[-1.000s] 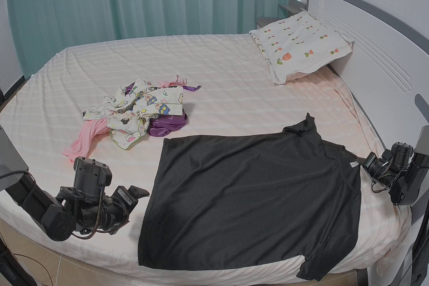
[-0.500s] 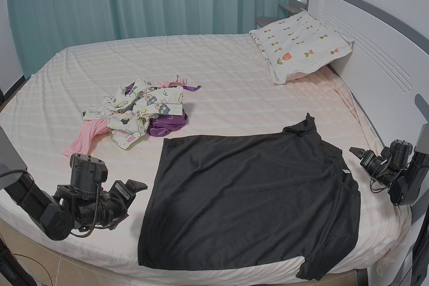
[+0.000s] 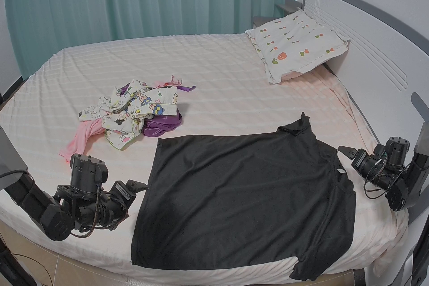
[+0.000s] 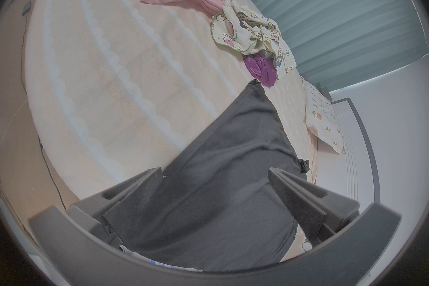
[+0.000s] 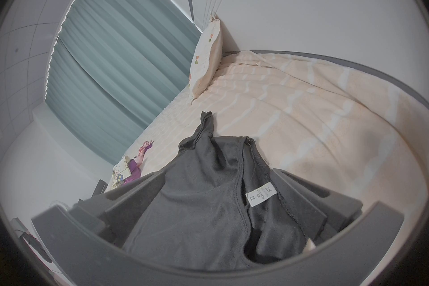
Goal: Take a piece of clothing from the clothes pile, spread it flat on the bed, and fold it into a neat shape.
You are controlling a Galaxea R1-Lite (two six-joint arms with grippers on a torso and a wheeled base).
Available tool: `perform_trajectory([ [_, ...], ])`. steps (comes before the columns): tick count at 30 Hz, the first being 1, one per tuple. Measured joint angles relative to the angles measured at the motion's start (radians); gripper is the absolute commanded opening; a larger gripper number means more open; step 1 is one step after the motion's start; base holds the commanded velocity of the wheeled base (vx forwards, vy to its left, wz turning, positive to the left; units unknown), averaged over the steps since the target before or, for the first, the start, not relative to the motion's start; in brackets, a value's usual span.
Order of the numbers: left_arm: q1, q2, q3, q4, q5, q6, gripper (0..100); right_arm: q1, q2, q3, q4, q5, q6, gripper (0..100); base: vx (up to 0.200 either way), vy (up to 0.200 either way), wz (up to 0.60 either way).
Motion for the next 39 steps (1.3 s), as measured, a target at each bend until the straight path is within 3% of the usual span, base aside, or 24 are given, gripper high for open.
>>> perform_trajectory([
  [13,0.019,-0.034,0.0,-0.026,0.004,-0.026,100,0.11,-0.035,0.058,-0.029,-0.039,0.004,100,0.015,0.0,0.0],
  [19,0.03,-0.045,0.003,-0.028,0.002,-0.025,100,0.121,-0.034,0.071,-0.03,-0.039,0.004,100,0.2,0.0,0.0],
  [30,0.039,-0.06,-0.024,-0.026,0.012,-0.017,100,0.136,-0.031,0.078,-0.031,-0.04,0.021,100,0.0,0.0,0.0],
  [39,0.11,-0.01,-0.173,-0.016,0.016,0.108,100,0.14,-0.021,0.074,-0.031,-0.039,0.072,100,0.0,0.0,0.0],
])
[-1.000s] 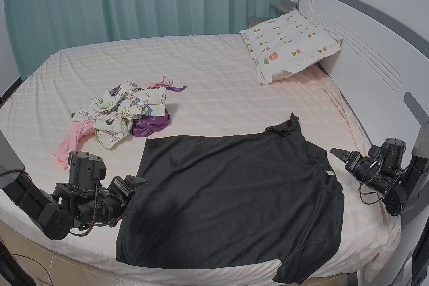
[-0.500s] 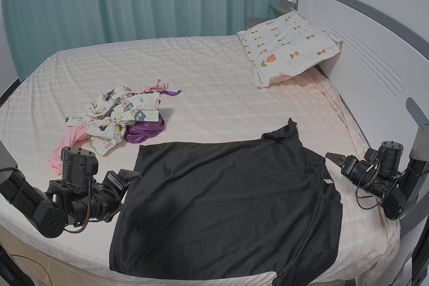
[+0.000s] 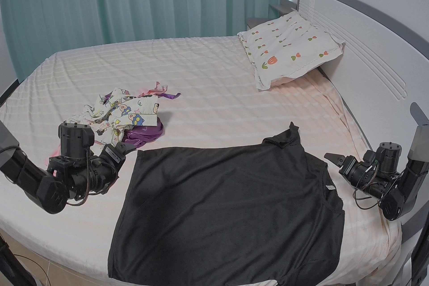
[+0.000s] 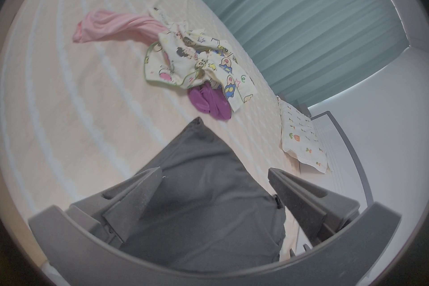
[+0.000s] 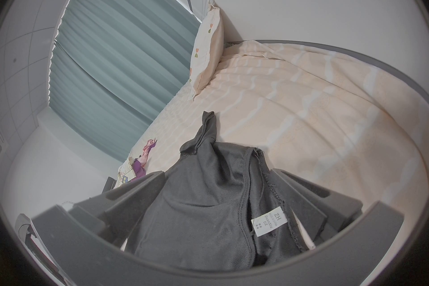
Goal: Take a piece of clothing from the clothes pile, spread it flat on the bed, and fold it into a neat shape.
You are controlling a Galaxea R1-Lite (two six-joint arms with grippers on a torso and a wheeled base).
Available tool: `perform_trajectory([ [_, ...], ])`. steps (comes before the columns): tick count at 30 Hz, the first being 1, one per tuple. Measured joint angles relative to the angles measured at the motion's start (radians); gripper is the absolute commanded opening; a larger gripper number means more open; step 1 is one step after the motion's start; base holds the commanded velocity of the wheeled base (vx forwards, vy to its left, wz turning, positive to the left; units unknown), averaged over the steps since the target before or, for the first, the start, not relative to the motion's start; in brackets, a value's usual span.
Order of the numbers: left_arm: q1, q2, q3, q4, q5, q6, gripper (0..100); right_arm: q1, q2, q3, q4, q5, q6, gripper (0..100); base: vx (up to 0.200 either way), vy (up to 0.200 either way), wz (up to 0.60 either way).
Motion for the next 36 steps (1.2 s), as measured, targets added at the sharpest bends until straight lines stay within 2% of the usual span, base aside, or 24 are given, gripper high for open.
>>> perform_trajectory([
  [8,0.04,0.174,-0.221,0.049,0.006,0.085,100,0.002,0.004,0.0,0.0,0.001,0.004,100,0.0,0.0,0.0],
  [12,0.048,0.291,-0.346,0.084,0.031,0.18,100,0.001,0.008,0.001,0.0,0.003,0.004,100,0.0,0.0,0.0],
  [18,0.048,0.415,-0.464,0.102,0.092,0.313,100,-0.001,0.02,0.001,0.0,0.005,0.005,100,0.0,0.0,0.0],
  [28,0.049,0.534,-0.586,0.141,0.114,0.327,100,0.0,0.03,0.002,-0.001,0.006,0.005,100,0.0,0.0,0.0],
  [29,0.049,0.543,-0.599,0.148,0.115,0.327,0,0.0,0.03,0.002,-0.001,0.006,0.005,100,0.0,0.0,0.0],
  [36,0.054,0.6,-0.678,0.166,0.12,0.311,0,0.001,0.037,0.003,-0.001,0.006,0.005,100,0.0,0.0,0.0],
])
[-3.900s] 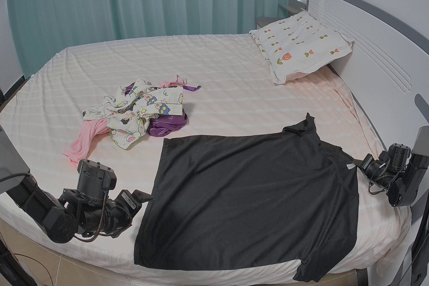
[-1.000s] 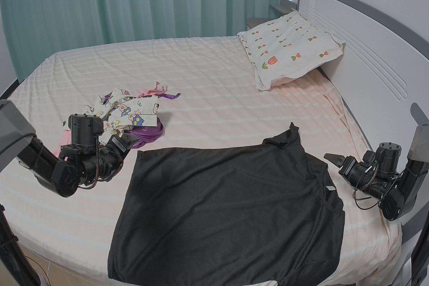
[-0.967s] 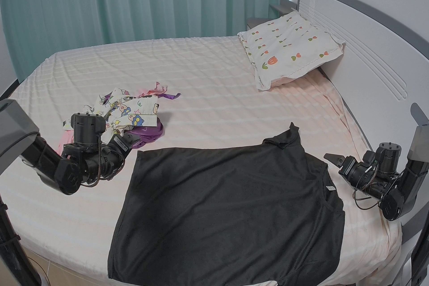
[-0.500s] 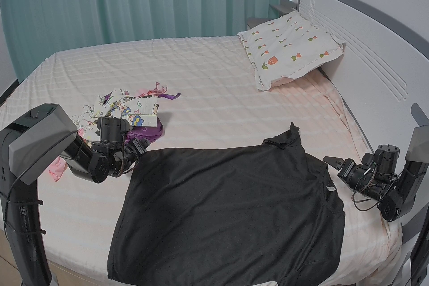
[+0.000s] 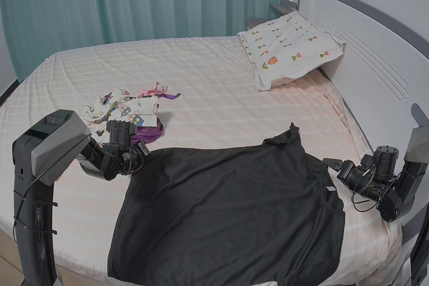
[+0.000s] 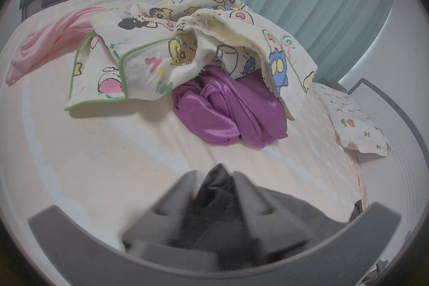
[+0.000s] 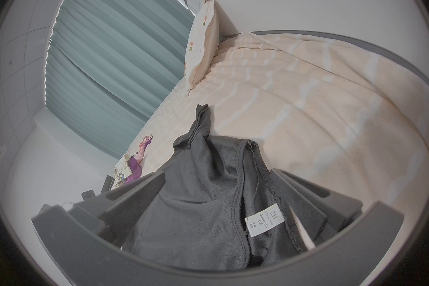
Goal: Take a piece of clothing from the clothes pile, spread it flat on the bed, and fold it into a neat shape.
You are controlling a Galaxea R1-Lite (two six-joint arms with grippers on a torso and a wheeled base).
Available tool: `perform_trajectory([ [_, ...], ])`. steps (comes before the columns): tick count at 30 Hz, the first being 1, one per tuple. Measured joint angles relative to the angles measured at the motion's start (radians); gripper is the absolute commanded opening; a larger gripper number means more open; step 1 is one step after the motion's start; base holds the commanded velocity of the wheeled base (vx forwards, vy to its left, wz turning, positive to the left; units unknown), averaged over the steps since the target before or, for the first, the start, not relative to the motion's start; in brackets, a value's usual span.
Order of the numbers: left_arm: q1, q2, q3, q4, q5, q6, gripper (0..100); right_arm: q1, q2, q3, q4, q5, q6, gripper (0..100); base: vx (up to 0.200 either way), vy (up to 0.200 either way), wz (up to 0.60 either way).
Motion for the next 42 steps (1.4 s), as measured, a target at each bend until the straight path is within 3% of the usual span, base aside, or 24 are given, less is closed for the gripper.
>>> perform_trajectory([
  [19,0.063,0.012,-0.033,-0.002,0.075,-0.076,0,0.0,0.016,-0.003,-0.001,-0.001,-0.001,100,0.0,0.0,0.0],
  [20,0.064,0.009,-0.033,-0.002,0.075,-0.08,100,0.0,0.017,-0.003,-0.001,-0.001,-0.001,100,0.0,0.0,0.0],
  [33,0.063,-0.04,-0.024,-0.003,0.072,-0.15,100,0.0,0.006,-0.027,-0.04,-0.006,0.05,100,0.0,0.0,0.0],
  [38,0.062,-0.137,0.058,-0.004,0.046,-0.193,100,0.02,-0.002,-0.083,-0.007,-0.014,0.076,100,0.0,0.0,0.0],
  [42,0.055,-0.229,0.177,-0.009,0.014,-0.225,100,0.073,0.001,-0.201,0.111,-0.066,0.109,100,0.0,0.0,0.0],
])
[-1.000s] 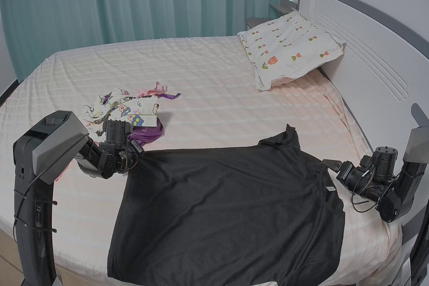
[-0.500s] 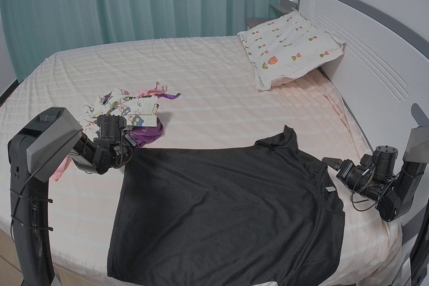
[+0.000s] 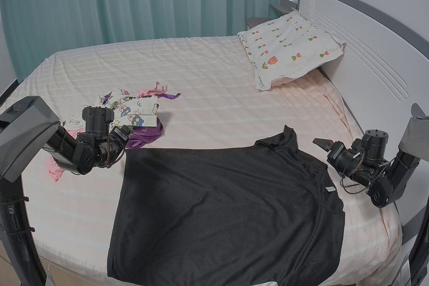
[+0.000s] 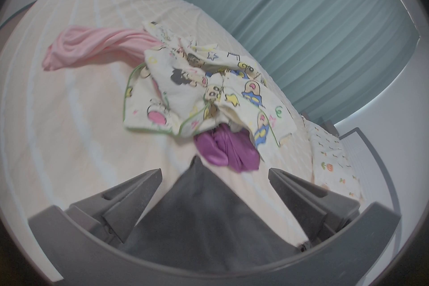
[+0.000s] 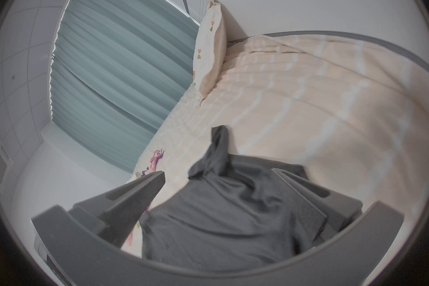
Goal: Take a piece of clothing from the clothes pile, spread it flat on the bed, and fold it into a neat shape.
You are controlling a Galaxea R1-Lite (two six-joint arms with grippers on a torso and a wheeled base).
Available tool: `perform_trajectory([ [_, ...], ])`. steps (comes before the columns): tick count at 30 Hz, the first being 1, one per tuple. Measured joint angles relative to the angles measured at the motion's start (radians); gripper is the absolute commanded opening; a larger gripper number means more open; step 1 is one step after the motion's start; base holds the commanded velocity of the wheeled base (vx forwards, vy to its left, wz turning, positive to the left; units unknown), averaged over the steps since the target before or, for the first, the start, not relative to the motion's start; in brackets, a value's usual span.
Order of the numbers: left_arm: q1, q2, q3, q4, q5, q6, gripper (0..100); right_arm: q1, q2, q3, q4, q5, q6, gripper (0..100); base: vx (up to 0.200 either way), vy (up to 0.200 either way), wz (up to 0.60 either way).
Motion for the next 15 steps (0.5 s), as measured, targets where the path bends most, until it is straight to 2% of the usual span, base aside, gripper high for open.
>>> perform_trajectory([
  [8,-0.036,-0.198,0.3,-0.04,-0.108,-0.117,100,0.119,0.048,-0.337,0.257,-0.079,0.146,100,0.0,0.0,0.0],
  [15,-0.07,-0.356,0.568,-0.074,-0.175,-0.227,100,0.184,0.149,-0.56,0.419,-0.109,0.209,100,0.0,0.0,0.0],
])
